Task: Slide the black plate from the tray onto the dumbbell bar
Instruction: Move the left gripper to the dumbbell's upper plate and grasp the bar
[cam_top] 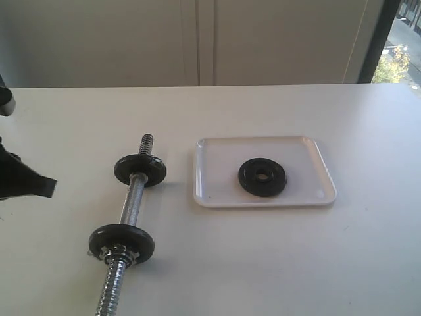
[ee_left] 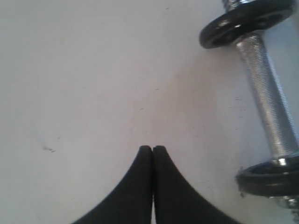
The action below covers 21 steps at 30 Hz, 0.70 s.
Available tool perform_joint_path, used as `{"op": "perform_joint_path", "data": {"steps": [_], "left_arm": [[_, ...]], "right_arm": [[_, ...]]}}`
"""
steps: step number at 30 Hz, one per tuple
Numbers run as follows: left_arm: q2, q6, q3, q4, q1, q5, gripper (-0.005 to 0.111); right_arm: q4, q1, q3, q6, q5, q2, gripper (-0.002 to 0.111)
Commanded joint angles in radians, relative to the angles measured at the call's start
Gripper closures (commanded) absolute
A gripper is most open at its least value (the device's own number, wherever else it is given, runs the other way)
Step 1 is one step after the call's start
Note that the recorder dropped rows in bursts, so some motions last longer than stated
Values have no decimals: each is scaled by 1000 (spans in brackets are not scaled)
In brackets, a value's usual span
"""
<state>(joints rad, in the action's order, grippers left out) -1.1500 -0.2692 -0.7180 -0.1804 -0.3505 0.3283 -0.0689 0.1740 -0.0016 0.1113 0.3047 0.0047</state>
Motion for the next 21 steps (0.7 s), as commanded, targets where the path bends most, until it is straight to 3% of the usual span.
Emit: {"op": "perform_joint_path", "data": {"steps": [1, 3, 6, 8, 10, 13, 14, 21], "left_arm": [[-50, -1, -4, 45, -92, -95, 107], [-99, -15, -18, 60, -120, -136, 107], [-202, -21, -130, 152, -140, -60, 107], [-274, -19, -213, 195, -140, 20, 100], [-336, -19, -274, 236, -140, 45, 82], [-414, -19, -318, 317, -140, 44, 45], [-435, -19, -326, 328, -140, 41, 39], [-532, -19, -371, 359, -140, 17, 37]], "right_arm": [[-6, 4, 2, -2, -74, -5, 108], [-6, 4, 2, -2, -213, -5, 108], [-6, 4, 2, -2, -417, -5, 108], [-6, 4, 2, -2, -425, -5, 108], [-6, 4, 2, -2, -421, -5, 108], [-6, 4, 2, -2, -421, -5, 108], [-6, 4, 2, -2, -421, -5, 108], [-6, 4, 2, -2, -421, -5, 108]]}}
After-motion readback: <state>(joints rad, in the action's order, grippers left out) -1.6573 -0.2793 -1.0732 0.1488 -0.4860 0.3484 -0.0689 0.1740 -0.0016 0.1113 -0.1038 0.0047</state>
